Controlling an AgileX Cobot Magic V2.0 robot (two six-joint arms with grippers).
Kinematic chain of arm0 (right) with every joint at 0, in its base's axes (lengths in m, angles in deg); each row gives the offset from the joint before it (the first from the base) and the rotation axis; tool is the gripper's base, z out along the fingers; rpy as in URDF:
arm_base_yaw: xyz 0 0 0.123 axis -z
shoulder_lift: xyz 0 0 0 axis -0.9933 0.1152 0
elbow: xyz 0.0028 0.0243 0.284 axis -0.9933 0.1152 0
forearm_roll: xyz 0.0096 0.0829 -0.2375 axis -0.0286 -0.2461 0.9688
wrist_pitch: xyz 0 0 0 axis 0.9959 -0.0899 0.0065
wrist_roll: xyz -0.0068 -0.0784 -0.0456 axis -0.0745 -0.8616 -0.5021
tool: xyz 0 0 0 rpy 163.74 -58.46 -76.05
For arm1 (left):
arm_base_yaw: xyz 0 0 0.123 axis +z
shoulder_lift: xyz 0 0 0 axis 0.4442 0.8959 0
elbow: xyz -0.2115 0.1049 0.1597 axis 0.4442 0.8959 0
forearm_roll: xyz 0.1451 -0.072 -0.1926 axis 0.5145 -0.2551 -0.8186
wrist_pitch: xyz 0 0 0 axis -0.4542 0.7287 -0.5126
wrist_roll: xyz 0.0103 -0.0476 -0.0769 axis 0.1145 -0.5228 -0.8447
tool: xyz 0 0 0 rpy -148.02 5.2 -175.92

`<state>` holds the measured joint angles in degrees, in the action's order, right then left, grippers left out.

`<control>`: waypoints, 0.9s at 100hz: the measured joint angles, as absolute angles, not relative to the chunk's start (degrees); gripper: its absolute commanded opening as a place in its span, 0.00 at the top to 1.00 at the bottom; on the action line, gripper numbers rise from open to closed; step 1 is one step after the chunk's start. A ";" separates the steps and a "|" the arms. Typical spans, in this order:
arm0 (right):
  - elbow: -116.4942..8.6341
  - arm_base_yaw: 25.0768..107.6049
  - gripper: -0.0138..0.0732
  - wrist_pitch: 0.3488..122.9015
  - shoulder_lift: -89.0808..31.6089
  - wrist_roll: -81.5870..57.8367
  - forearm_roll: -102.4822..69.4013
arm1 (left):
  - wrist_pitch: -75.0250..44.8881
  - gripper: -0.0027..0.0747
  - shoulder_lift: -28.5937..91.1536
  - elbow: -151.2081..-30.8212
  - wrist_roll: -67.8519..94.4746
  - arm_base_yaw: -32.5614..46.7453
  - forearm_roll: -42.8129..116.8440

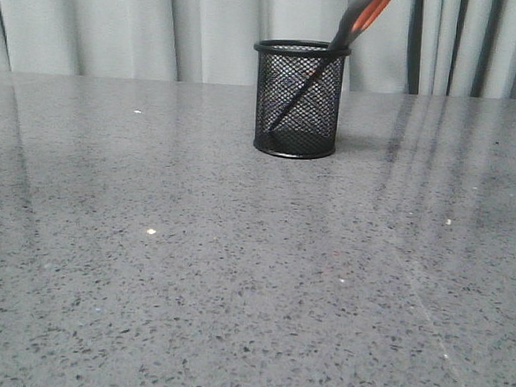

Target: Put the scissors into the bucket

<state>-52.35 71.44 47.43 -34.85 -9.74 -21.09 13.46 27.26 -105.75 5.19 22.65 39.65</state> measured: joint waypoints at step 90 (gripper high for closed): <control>-9.66 71.44 0.90 67.23 -76.65 -9.64 -22.18 | -14.00 0.99 -21.98 -47.60 13.65 22.67 24.16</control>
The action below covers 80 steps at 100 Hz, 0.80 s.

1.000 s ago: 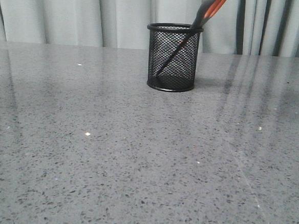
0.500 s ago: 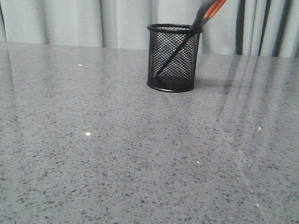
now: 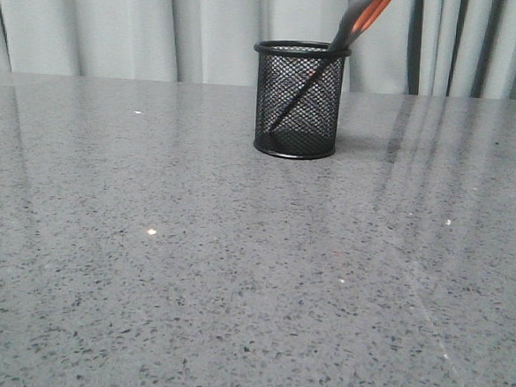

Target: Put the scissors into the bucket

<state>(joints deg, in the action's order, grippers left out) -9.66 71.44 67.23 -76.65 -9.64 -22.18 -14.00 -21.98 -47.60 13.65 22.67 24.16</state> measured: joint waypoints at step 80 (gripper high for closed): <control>-9.66 71.44 0.90 67.23 -76.65 -9.64 -22.27 | -17.35 0.99 -21.98 -45.25 -8.60 23.36 44.70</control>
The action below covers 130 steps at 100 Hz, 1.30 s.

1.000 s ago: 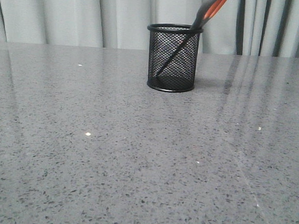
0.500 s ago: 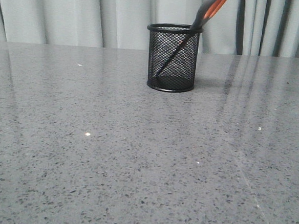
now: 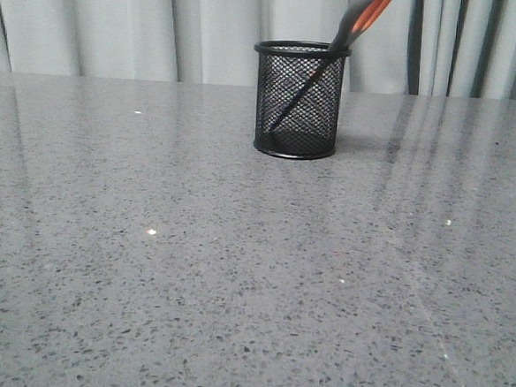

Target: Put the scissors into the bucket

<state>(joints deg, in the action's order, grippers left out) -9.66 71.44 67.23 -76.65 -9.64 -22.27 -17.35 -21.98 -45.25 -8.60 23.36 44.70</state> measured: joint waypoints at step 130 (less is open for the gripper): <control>-9.66 71.44 0.90 67.35 -76.65 -9.64 -22.18 | -22.85 0.99 -26.44 -33.65 -33.11 24.67 62.43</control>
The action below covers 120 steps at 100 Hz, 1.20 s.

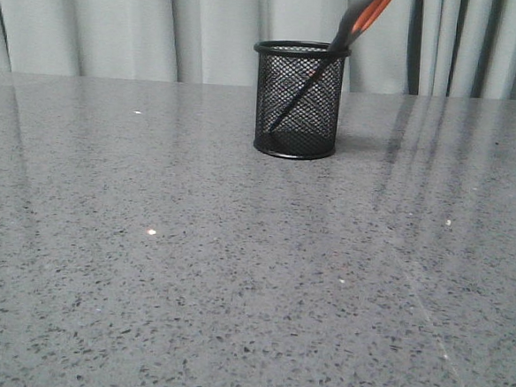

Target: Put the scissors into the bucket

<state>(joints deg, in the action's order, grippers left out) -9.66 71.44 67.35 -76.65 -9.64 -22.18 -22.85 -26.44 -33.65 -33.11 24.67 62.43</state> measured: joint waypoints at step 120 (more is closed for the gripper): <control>7.28 80.25 0.90 67.47 -87.63 9.25 0.40 | -23.04 0.99 -26.44 -33.65 -33.21 24.67 62.43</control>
